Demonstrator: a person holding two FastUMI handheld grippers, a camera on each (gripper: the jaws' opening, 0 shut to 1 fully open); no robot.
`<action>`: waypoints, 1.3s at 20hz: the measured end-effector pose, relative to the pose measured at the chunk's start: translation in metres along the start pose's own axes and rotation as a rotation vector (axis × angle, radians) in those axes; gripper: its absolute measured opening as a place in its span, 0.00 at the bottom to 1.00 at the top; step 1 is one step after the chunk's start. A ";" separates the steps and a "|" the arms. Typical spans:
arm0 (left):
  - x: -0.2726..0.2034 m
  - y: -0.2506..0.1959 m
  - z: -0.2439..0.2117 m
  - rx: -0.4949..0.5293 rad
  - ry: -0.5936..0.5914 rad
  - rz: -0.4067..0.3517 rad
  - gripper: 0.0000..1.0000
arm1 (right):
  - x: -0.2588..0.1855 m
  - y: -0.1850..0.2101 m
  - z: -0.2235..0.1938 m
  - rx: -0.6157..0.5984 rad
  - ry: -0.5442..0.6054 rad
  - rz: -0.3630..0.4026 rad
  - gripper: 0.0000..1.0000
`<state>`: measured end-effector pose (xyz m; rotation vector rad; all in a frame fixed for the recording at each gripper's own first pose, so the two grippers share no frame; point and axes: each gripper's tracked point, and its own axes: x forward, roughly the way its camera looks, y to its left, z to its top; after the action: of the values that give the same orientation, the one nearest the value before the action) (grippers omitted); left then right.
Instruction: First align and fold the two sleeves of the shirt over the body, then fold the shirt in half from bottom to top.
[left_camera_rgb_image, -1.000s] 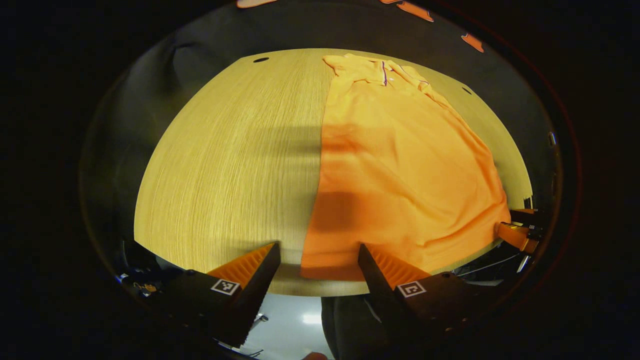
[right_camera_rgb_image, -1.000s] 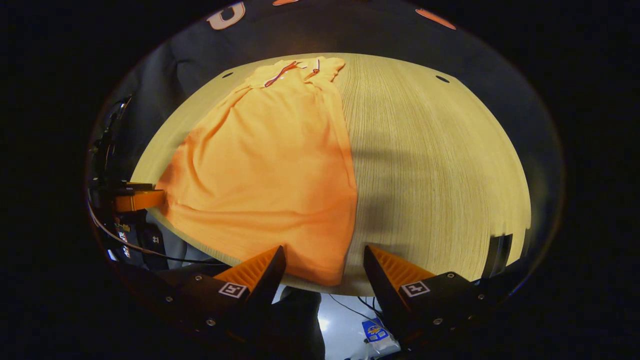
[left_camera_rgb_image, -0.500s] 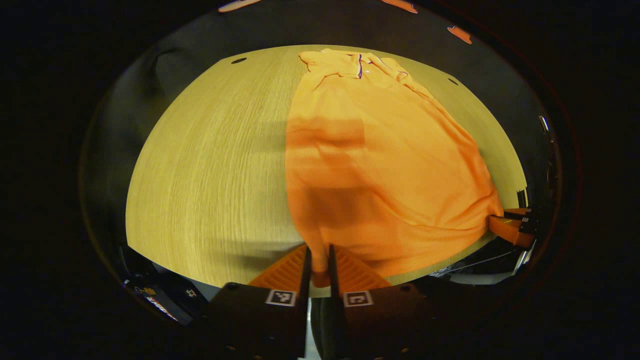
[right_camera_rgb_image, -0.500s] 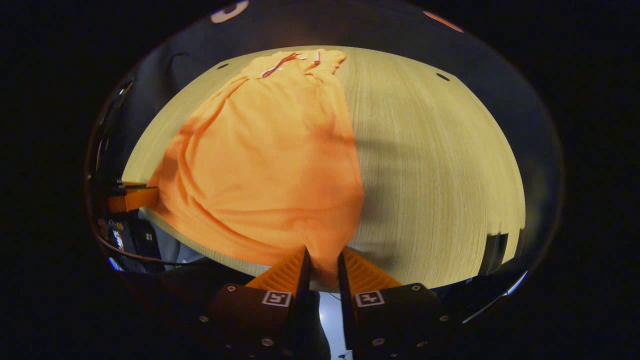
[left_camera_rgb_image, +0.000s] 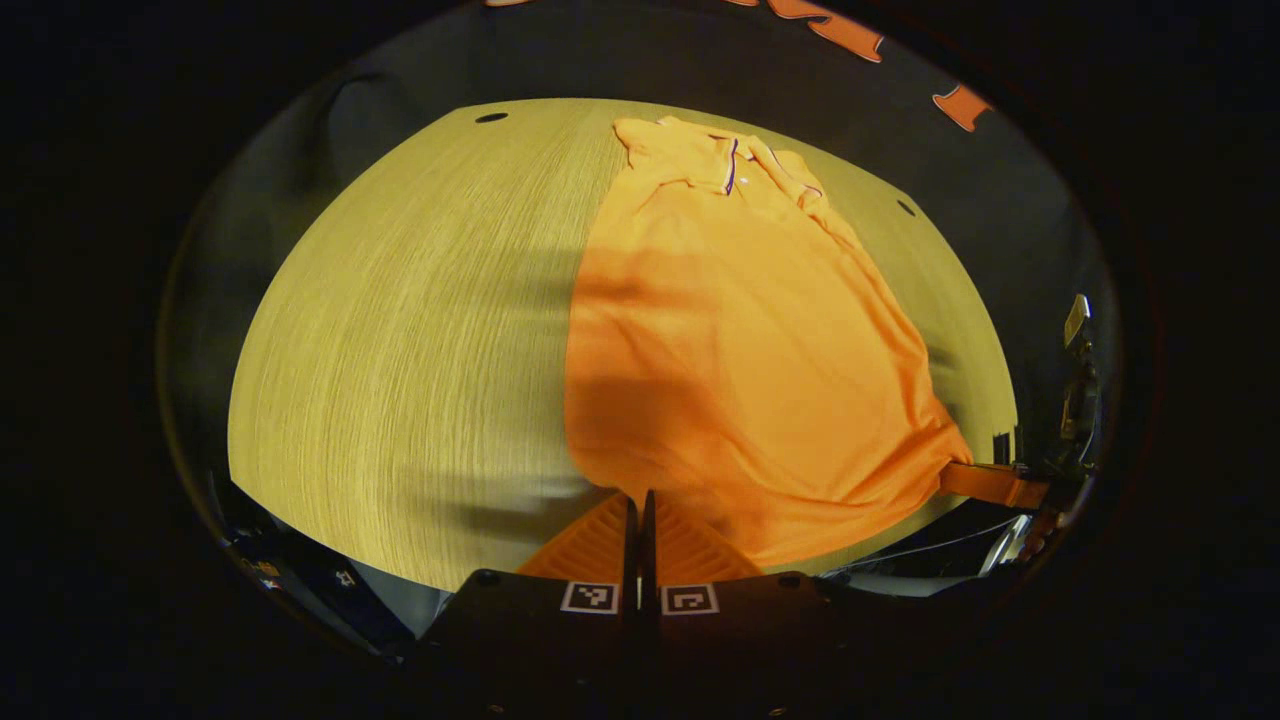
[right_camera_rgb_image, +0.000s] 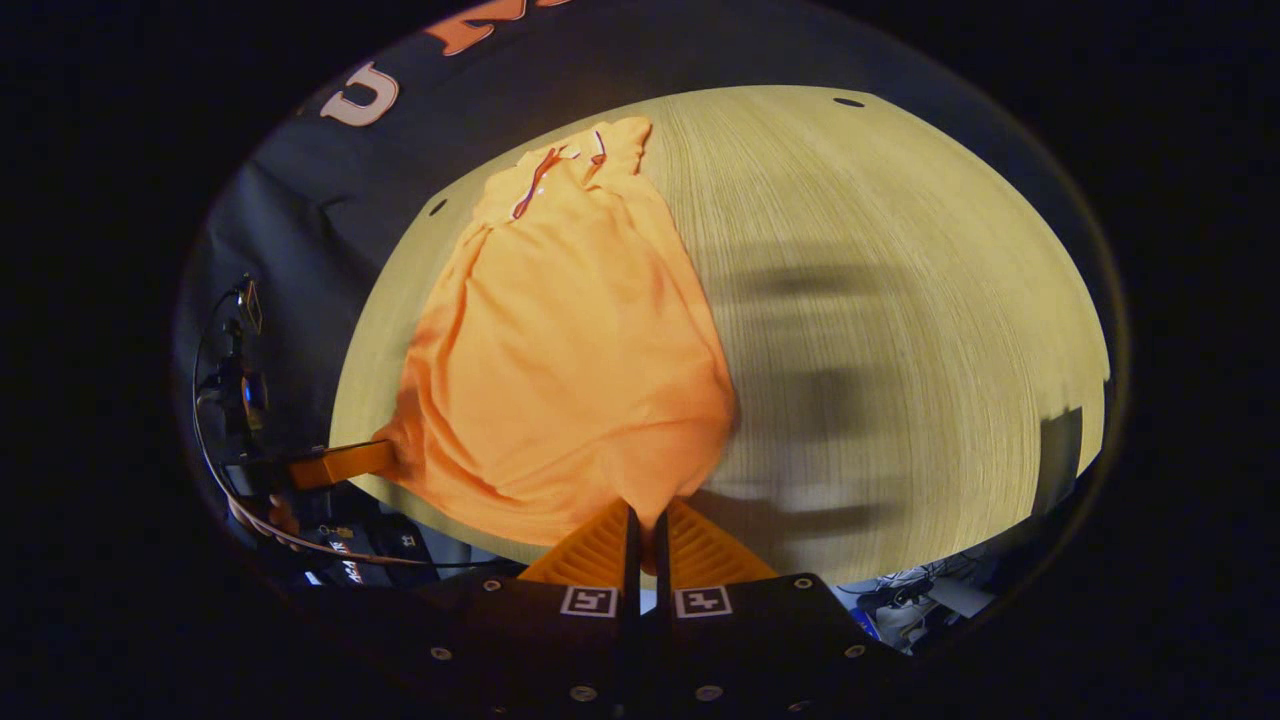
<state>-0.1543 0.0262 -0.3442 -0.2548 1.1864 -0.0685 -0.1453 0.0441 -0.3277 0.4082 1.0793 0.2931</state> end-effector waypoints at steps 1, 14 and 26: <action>-0.003 0.001 0.012 -0.006 -0.019 -0.005 0.01 | -0.002 0.006 0.012 0.018 -0.013 0.016 0.07; -0.013 -0.003 0.209 0.020 -0.202 -0.092 0.01 | -0.008 0.044 0.187 -0.064 -0.232 -0.005 0.07; 0.031 0.006 0.349 0.052 -0.263 -0.133 0.01 | 0.022 0.063 0.316 -0.080 -0.281 -0.080 0.07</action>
<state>0.1792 0.0826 -0.2518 -0.2870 0.9046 -0.1765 0.1449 0.0531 -0.1871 0.3226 0.8035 0.1998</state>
